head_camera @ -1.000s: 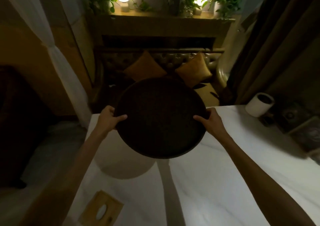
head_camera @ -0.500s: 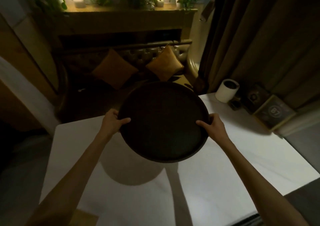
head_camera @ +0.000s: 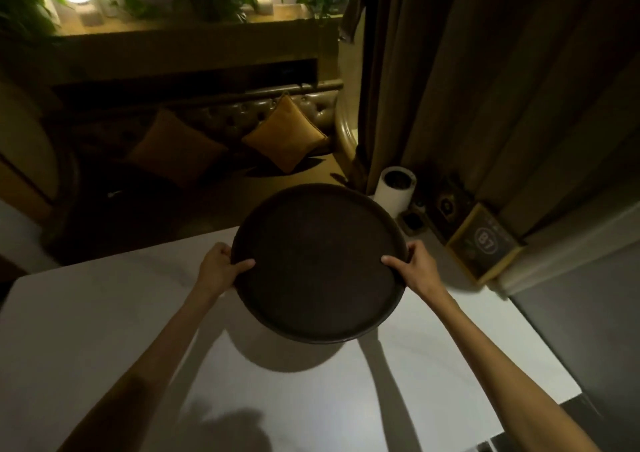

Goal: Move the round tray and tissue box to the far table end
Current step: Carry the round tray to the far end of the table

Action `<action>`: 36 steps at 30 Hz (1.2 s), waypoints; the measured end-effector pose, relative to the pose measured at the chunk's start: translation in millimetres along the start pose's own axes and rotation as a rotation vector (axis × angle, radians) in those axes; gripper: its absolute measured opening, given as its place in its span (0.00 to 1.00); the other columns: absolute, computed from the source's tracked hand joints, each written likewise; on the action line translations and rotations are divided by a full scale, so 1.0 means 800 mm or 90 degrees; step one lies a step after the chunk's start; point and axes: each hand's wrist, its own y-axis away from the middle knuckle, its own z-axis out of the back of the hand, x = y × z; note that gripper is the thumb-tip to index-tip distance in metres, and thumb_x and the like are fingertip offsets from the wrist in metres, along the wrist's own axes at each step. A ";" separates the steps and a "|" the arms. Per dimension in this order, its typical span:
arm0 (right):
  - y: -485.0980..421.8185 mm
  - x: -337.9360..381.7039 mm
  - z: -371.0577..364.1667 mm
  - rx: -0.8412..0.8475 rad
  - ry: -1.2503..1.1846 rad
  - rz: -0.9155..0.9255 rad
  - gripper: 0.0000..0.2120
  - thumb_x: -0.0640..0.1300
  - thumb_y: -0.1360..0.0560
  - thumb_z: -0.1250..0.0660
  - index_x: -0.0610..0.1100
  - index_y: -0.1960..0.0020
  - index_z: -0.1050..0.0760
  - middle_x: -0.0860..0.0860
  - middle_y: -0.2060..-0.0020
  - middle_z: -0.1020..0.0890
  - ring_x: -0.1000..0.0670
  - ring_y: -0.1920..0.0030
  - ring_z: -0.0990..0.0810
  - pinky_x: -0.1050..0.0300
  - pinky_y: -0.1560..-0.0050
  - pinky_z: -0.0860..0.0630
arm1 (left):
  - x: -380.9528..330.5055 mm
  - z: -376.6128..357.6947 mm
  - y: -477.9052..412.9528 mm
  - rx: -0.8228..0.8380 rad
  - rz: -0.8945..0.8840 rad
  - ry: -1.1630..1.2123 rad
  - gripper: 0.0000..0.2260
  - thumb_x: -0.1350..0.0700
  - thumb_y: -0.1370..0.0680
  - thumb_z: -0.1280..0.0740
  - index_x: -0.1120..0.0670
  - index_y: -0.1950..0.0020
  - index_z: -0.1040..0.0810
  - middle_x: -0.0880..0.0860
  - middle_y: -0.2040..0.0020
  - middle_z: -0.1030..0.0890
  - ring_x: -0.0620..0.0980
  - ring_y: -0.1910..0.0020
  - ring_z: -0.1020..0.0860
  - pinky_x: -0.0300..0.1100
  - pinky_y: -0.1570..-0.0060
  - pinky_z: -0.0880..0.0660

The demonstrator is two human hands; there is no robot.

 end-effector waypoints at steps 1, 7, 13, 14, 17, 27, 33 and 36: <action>-0.008 -0.010 0.013 -0.001 0.003 0.001 0.23 0.57 0.30 0.25 0.45 0.46 0.31 0.50 0.54 0.23 0.48 0.54 0.21 0.49 0.57 0.20 | -0.011 -0.017 -0.002 0.005 0.000 -0.003 0.18 0.51 0.31 0.23 0.54 0.56 0.31 0.62 0.53 0.22 0.63 0.54 0.20 0.65 0.54 0.22; -0.023 -0.067 0.074 -0.030 0.034 -0.052 0.22 0.54 0.28 0.26 0.43 0.47 0.33 0.48 0.55 0.23 0.46 0.54 0.22 0.53 0.61 0.26 | -0.063 -0.113 -0.016 0.088 -0.033 -0.048 0.19 0.52 0.29 0.25 0.57 0.49 0.32 0.59 0.50 0.23 0.58 0.54 0.21 0.53 0.58 0.19; -0.002 -0.141 0.093 -0.099 0.082 -0.141 0.22 0.58 0.28 0.28 0.44 0.47 0.33 0.48 0.54 0.21 0.45 0.56 0.22 0.52 0.62 0.28 | -0.071 -0.205 -0.045 0.191 -0.112 -0.091 0.24 0.45 0.30 0.26 0.57 0.48 0.33 0.58 0.51 0.24 0.59 0.53 0.21 0.55 0.57 0.18; 0.001 -0.155 0.093 -0.106 0.082 -0.155 0.22 0.57 0.28 0.28 0.44 0.47 0.32 0.47 0.54 0.21 0.44 0.55 0.22 0.52 0.61 0.28 | -0.067 -0.217 -0.044 0.211 -0.122 -0.102 0.30 0.36 0.34 0.27 0.57 0.48 0.34 0.57 0.52 0.25 0.58 0.54 0.21 0.55 0.57 0.19; 0.008 -0.190 0.092 -0.127 0.093 -0.176 0.22 0.56 0.28 0.28 0.42 0.48 0.32 0.45 0.55 0.21 0.43 0.56 0.22 0.50 0.61 0.27 | -0.042 -0.263 -0.052 0.234 -0.116 -0.130 0.50 0.17 0.52 0.40 0.57 0.47 0.34 0.55 0.54 0.25 0.56 0.56 0.21 0.48 0.62 0.21; -0.043 -0.319 0.064 -0.089 0.091 -0.285 0.23 0.61 0.28 0.31 0.45 0.49 0.35 0.49 0.58 0.23 0.48 0.62 0.25 0.58 0.69 0.33 | -0.027 -0.404 -0.094 0.267 -0.060 -0.238 0.31 0.37 0.31 0.29 0.62 0.45 0.32 0.57 0.52 0.24 0.57 0.52 0.22 0.42 0.59 0.25; -0.117 -0.375 0.058 -0.042 0.090 -0.327 0.22 0.62 0.27 0.32 0.45 0.49 0.35 0.49 0.57 0.23 0.51 0.63 0.26 0.59 0.68 0.33 | -0.010 -0.486 -0.149 0.256 -0.032 -0.268 0.34 0.35 0.36 0.27 0.60 0.48 0.33 0.55 0.55 0.24 0.53 0.59 0.24 0.43 0.66 0.27; -0.146 -0.390 0.050 -0.024 0.084 -0.350 0.22 0.62 0.26 0.33 0.45 0.49 0.35 0.50 0.57 0.23 0.50 0.62 0.26 0.55 0.62 0.30 | -0.003 -0.513 -0.169 0.222 -0.020 -0.283 0.23 0.47 0.29 0.26 0.60 0.47 0.34 0.57 0.53 0.24 0.52 0.58 0.25 0.42 0.67 0.28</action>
